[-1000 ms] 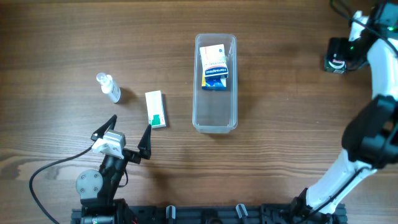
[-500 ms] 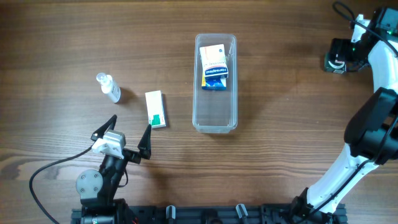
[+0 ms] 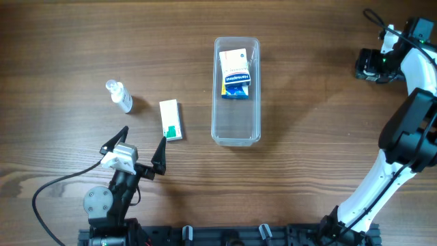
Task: Pack container
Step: 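Move the right gripper to the green Zam-Buk tin and grasp it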
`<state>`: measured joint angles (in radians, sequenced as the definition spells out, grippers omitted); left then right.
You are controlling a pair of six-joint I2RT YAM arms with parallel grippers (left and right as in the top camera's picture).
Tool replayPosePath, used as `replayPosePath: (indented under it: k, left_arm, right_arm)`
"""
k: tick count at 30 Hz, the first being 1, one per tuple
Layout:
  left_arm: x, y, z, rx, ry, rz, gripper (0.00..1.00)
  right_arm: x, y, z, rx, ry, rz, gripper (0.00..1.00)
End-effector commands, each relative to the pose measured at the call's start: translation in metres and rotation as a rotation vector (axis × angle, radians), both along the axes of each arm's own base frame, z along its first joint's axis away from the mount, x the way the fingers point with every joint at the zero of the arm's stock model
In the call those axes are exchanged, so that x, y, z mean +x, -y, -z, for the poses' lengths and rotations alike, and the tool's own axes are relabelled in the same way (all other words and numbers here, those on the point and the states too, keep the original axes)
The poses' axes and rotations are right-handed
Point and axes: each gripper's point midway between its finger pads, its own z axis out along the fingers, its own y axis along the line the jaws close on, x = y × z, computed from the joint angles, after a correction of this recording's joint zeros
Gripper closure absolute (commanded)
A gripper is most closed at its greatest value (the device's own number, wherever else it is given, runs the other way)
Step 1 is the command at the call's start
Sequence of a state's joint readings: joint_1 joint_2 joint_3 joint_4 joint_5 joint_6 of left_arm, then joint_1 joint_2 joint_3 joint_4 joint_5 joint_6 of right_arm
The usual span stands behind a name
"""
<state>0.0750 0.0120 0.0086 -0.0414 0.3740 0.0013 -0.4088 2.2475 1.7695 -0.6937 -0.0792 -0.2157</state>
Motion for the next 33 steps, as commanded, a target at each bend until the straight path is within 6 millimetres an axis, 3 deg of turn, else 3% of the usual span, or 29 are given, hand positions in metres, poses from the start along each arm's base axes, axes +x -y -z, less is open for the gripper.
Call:
replayPosePath:
  k: [1,7,15,25,28,33]
  left_arm:
    - [0.001,-0.002,0.002,-0.009,-0.007,-0.013,0.00]
    - [0.001,-0.002,0.002,-0.009,-0.007,-0.013,0.00]
    - [0.001,-0.002,0.002,-0.009,-0.007,-0.013,0.00]
    - [0.001,-0.002,0.002,-0.009,-0.007,-0.013,0.00]
    - [0.001,-0.002,0.002,-0.009,-0.007,-0.013,0.00]
    - [0.001,-0.002,0.002,-0.009,-0.007,-0.013,0.00]
  right_arm:
    - [0.000,-0.006,0.019,0.026,-0.022,-0.027,0.00]
    - [0.001,-0.008,0.033,0.032,-0.035,-0.030,0.02]
    - [0.002,-0.007,0.033,0.032,-0.034,-0.030,0.23]
    - [0.002,-0.008,0.033,0.045,-0.031,-0.008,0.29]
    - [0.002,-0.008,0.033,0.044,-0.029,-0.007,0.36]
    - [0.004,-0.012,0.028,0.077,-0.016,0.016,0.36]
